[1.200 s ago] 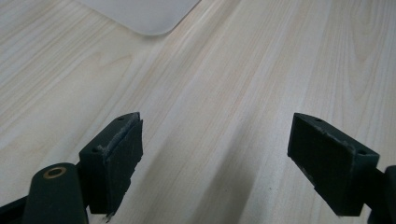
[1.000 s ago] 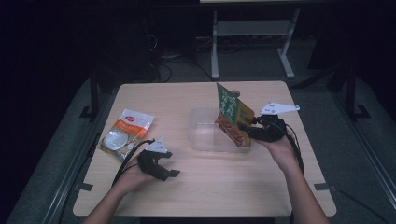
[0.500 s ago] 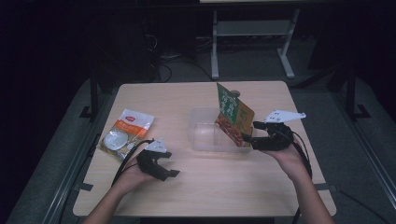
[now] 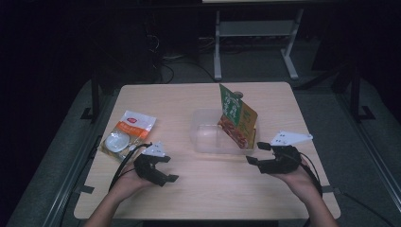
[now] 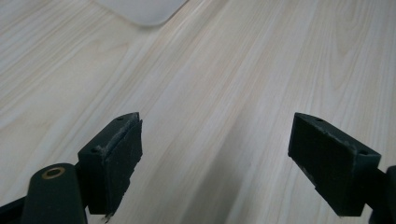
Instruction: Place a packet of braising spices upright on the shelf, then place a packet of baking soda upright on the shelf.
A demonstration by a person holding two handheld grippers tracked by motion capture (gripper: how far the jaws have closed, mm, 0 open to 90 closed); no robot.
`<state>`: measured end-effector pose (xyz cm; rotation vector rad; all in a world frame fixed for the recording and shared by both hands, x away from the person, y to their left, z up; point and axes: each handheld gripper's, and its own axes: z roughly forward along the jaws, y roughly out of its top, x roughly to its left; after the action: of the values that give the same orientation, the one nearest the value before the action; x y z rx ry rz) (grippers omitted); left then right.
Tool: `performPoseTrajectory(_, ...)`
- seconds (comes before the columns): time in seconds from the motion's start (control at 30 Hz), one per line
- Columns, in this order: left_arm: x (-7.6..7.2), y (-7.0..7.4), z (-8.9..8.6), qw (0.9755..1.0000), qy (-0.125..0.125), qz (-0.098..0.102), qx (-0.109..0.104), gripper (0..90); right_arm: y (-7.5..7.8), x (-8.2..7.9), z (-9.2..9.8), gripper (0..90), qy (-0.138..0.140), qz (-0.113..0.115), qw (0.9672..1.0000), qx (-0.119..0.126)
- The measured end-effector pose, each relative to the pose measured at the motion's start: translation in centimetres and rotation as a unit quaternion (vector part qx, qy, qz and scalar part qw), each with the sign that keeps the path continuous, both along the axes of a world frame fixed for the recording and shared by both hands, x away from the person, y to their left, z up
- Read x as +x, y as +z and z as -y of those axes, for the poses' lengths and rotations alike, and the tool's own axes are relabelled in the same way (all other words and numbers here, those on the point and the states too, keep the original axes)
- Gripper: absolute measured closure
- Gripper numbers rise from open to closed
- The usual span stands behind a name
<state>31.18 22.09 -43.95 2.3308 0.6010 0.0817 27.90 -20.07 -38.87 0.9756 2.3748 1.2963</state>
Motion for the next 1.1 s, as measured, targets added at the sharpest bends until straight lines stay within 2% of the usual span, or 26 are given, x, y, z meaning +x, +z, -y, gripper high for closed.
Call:
performPoseTrajectory(0.03, 0.0, 0.0, -0.2, 1.0000, 0.004, -0.004, 0.000, 17.3, -0.7, -0.6, -0.4, 31.9, 0.015, -0.002, 0.9999, -0.004)
performPoseTrajectory(0.13, 0.2, 0.2, -0.6, 0.9998, 0.019, -0.003, -0.008, 17.6, -1.3, -1.2, -0.9, 31.8, 0.027, -0.009, 0.9996, -0.005)
performPoseTrajectory(0.17, 0.3, 0.3, -0.8, 0.9995, 0.029, 0.001, -0.012, 17.7, -2.0, -1.8, -1.5, 31.3, 0.042, -0.016, 0.9989, -0.008)
performPoseTrajectory(0.27, 0.5, 0.5, -1.3, 0.9989, 0.043, 0.002, -0.016, 18.7, -2.9, -2.2, -2.4, 31.2, 0.062, -0.031, 0.9974, -0.019)
performPoseTrajectory(0.4, 0.8, 0.9, -1.8, 0.9980, 0.061, 0.008, -0.015, 18.7, -3.5, -2.1, -3.4, 31.2, 0.074, -0.040, 0.9962, -0.024)
performPoseTrajectory(0.43, 1.0, 1.0, -2.1, 0.9977, 0.066, 0.011, -0.011, 18.8, -3.8, -2.1, -3.8, 31.2, 0.082, -0.040, 0.9952, -0.034)
performPoseTrajectory(0.47, 1.3, 1.3, -2.6, 0.9966, 0.080, 0.016, -0.010, 18.8, -3.9, -2.1, -3.9, 31.2, 0.086, -0.039, 0.9949, -0.035)
performPoseTrajectory(0.53, 1.6, 1.5, -2.9, 0.9964, 0.083, 0.018, -0.006, 18.7, -3.9, -2.1, -4.0, 31.2, 0.087, -0.043, 0.9946, -0.035)
performPoseTrajectory(0.57, 2.0, 1.7, -3.4, 0.9951, 0.098, 0.018, -0.002, 18.6, -4.0, -2.1, -4.1, 31.2, 0.088, -0.044, 0.9945, -0.036)
performPoseTrajectory(0.63, 2.3, 1.9, -3.8, 0.9944, 0.103, 0.024, 0.001, 18.6, -4.0, -2.1, -4.1, 31.2, 0.089, -0.044, 0.9944, -0.036)
performPoseTrajectory(0.67, 2.7, 2.2, -4.5, 0.9924, 0.121, 0.023, -0.004, 18.7, -4.0, -2.1, -4.2, 31.2, 0.090, -0.045, 0.9944, -0.035)
performPoseTrajectory(0.73, 3.0, 2.3, -4.8, 0.9915, 0.127, 0.028, -0.002, 18.7, -4.0, -2.0, -4.2, 31.2, 0.091, -0.046, 0.9942, -0.034)
performPoseTrajectory(0.77, 3.6, 2.7, -5.7, 0.9889, 0.144, 0.036, -0.001, 18.7, -4.0, -2.0, -4.3, 31.2, 0.092, -0.045, 0.9941, -0.035)
performPoseTrajectory(0.8, 3.6, 2.7, -5.7, 0.9889, 0.144, 0.036, -0.001, 18.8, -4.0, -2.0, -4.3, 31.2, 0.092, -0.045, 0.9941, -0.035)
performPoseTrajectory(0.83, 3.8, 2.8, -6.1, 0.9870, 0.157, 0.035, -0.003, 18.8, -4.1, -2.0, -4.3, 31.2, 0.093, -0.046, 0.9940, -0.036)
performPoseTrajectory(0.87, 4.3, 3.0, -6.9, 0.9837, 0.174, 0.043, 0.008, 19.0, -4.1, -1.9, -4.4, 31.2, 0.095, -0.048, 0.9937, -0.037)
performPoseTrajectory(0.9, 4.6, 3.1, -7.4, 0.9820, 0.183, 0.045, 0.012, 19.0, -4.1, -1.8, -4.4, 31.2, 0.098, -0.048, 0.9934, -0.037)
performPoseTrajectory(0.93, 4.6, 3.1, -7.4, 0.9820, 0.183, 0.045, 0.012, 19.0, -4.1, -1.8, -4.4, 31.2, 0.098, -0.048, 0.9933, -0.037)
performPoseTrajectory(0.97, 4.9, 3.1, -7.9, 0.9795, 0.195, 0.048, 0.009, 19.0, -4.1, -1.8, -4.4, 31.2, 0.098, -0.048, 0.9933, -0.037)
performPoseTrajectory(1.0, 5.5, 3.2, -9.0, 0.9759, 0.212, 0.050, 0.010, 19.1, -4.1, -1.8, -4.5, 31.3, 0.099, -0.049, 0.9932, -0.036)
performPoseTrajectory(1.03, 5.5, 3.2, -9.0, 0.9759, 0.212, 0.050, 0.010, 19.1, -4.1, -1.8, -4.5, 31.3, 0.099, -0.049, 0.9932, -0.036)
performPoseTrajectory(1.1, 6.1, 3.3, -10.0, 0.9717, 0.230, 0.052, 0.014, 19.1, -4.1, -1.8, -4.5, 31.3, 0.100, -0.051, 0.9930, -0.036)
